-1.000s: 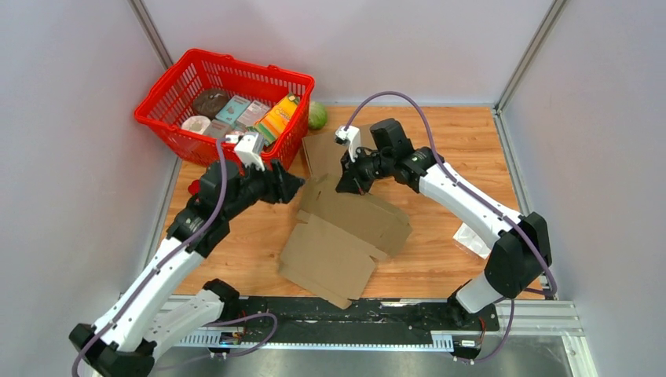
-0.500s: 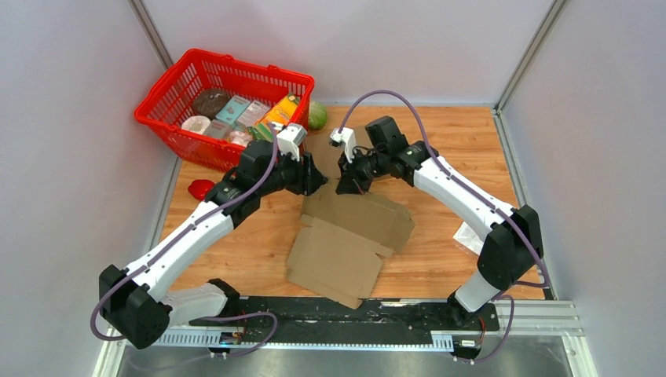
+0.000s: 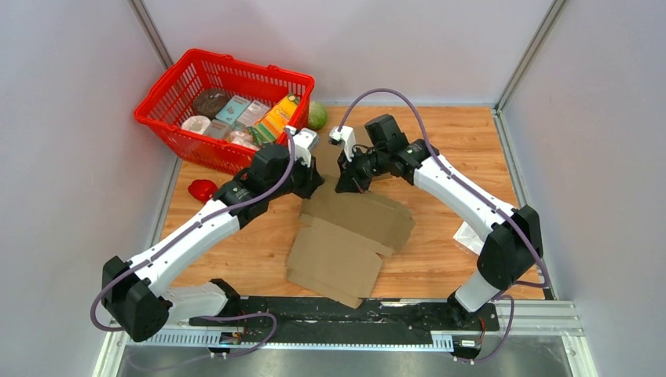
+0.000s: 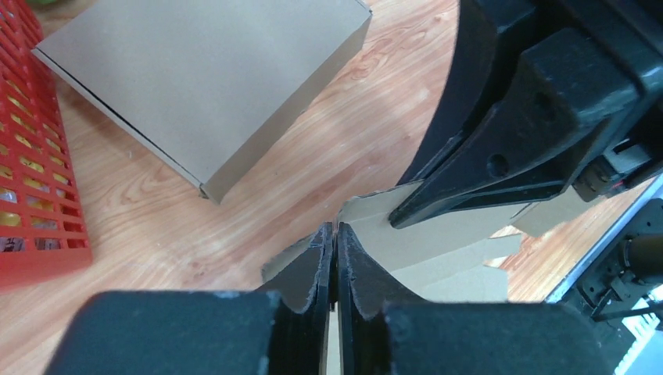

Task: Fold the paper box

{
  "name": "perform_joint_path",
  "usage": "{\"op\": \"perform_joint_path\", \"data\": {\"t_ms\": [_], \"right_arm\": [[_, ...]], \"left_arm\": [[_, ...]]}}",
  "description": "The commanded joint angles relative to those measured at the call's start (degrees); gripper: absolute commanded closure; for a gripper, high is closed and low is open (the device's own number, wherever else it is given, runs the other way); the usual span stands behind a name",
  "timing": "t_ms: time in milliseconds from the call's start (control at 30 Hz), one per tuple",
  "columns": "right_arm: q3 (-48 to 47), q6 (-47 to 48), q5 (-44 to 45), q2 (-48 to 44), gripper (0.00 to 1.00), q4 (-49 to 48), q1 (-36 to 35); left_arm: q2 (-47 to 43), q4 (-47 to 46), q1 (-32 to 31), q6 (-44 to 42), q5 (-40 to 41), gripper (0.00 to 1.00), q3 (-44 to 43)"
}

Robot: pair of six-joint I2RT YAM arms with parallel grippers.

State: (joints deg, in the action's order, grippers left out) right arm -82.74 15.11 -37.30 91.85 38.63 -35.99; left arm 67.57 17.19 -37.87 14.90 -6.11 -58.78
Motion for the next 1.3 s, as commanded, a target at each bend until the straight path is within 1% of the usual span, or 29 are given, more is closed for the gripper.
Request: {"op": "perform_joint_path", "data": {"t_ms": [0,33,67,100,133,167,200,233,267,300,333,367,433,500,533,567,600,633,700,733,767,833,867,933,1000,1033,1133,1200,1267], "right_arm": [[-3.48,0.1,1.34,0.61,0.96,-0.66,-0.31],[-3.66,-1.56,6.66,0.69,0.83,-1.01,-0.31],[-4.79,-7.67,10.54,0.96,0.56,-1.19,-0.31],[-6.02,-10.69,13.89,1.05,0.51,1.25,-0.31],[-7.68,-14.11,20.01,1.05,0.43,3.53,-0.05],[-9.01,-24.15,23.64,0.7,0.28,8.17,0.3],[-10.58,-29.04,26.72,-0.35,0.23,10.65,0.83],[-11.3,-34.22,28.4,-0.88,0.21,12.94,2.66],[-12.09,-37.75,27.99,-1.41,0.17,16.61,3.46],[-13.05,-42.75,27.81,-3.33,0.13,17.87,3.9],[-13.32,-44.97,29.46,-4.57,0.11,19.01,3.91],[-13.15,-47.26,29.39,-5.88,0.1,19.02,3.91],[-8.51,-56.65,26.86,-11.31,0.0,15.44,3.91],[-3.42,-68.75,26.75,-14.85,0.0,8.33,2.86],[2.78,-79.78,25.36,-17.3,0.0,5.26,1.37],[5.37,-85.11,24.39,-18.11,0.0,-0.34,0.84],[8.09,-90.3,24.73,-18.9,0.0,-2.31,0.14],[11.6,-98.96,26.12,-20.38,0.0,-4.25,-1.61],[13.56,-106.13,30.5,-21.97,0.0,-5.32,-3.9],[14.44,-109.13,36.62,-22.85,0.07,-5.76,-6.09],[16.28,-114.29,40.34,-24.16,0.16,-6.46,-6.98],[17.34,-117.76,44.14,-23.83,0.25,-6.64,-7.34],[18.13,-120.55,44.07,-22.87,0.27,-7.68,-7.08],[18.49,-121.63,45.29,-21.9,0.32,-8.13,-6.73],[18.84,-123.74,46.96,-21.45,0.33,-6.99,-6.38],[19.1,-123.92,47.66,-21.54,0.36,-7.43,-5.94],[19.02,-123.75,50.39,-21.63,0.37,-8.05,-5.06],[19.37,-124.79,49.96,-21.19,0.38,-8.31,-4.88],[19.81,-125.5,49.69,-20.75,0.41,-9.27,-4.88]], "left_arm": [[0.11,-0.57,-0.63,-3.2,4.43,0.96,-1.78],[-0.16,-1.45,-0.72,-3.12,5.83,0.98,-0.73],[-0.51,-3.81,-0.8,-3.03,5.93,0.99,0.07],[-1.12,-5.4,-0.8,-2.6,7.5,1.0,0.77],[-1.47,-6.81,-0.89,-2.33,8.56,1.0,2.43],[-1.74,-9.52,-1.07,-2.07,9.09,1.0,3.32],[-2.26,-10.76,-1.16,-1.54,9.36,1.0,4.11],[-2.53,-11.56,-1.33,-1.1,10.67,1.0,5.42],[-2.71,-13.48,-1.33,-0.57,11.03,1.0,6.13],[-3.06,-14.63,-1.42,0.13,11.2,1.0,6.92],[-3.15,-15.69,-1.51,0.57,11.47,1.0,8.23],[-3.23,-16.91,-1.51,1.1,11.73,1.0,8.86],[-3.24,-19.03,-1.59,2.06,12.95,1.0,10.17],[-3.85,-20.09,-1.77,2.68,13.75,1.0,10.97],[-4.2,-20.53,-1.68,2.86,14.36,1.0,11.84],[-4.55,-21.57,-1.68,3.12,14.63,1.0,12.29],[-5.16,-21.93,-1.68,3.64,14.98,1.0,12.81],[-5.52,-22.2,-1.77,4.0,15.86,1.0,13.51],[-6.31,-23.16,-1.77,4.79,16.3,1.0,14.31],[-6.66,-23.95,-1.77,5.14,16.22,1.0,15.09],[-6.92,-24.39,-1.86,5.4,16.13,1.0,15.54],[-7.98,-25.36,-1.95,6.28,16.57,1.0,16.76],[-8.24,-25.71,-2.12,6.46,16.65,1.0,17.12],[-8.95,-25.89,-2.3,6.72,17.0,1.0,17.65],[-9.47,-25.98,-2.74,6.99,17.62,1.0,18.09],[-9.65,-26.24,-2.83,6.99,17.71,1.0,18.26],[-10.35,-27.2,-3.44,6.64,17.97,1.0,18.97],[-10.62,-27.56,-3.53,6.64,18.15,1.0,19.49],[-10.97,-27.65,-4.06,6.37,18.76,1.0,19.67]]}}
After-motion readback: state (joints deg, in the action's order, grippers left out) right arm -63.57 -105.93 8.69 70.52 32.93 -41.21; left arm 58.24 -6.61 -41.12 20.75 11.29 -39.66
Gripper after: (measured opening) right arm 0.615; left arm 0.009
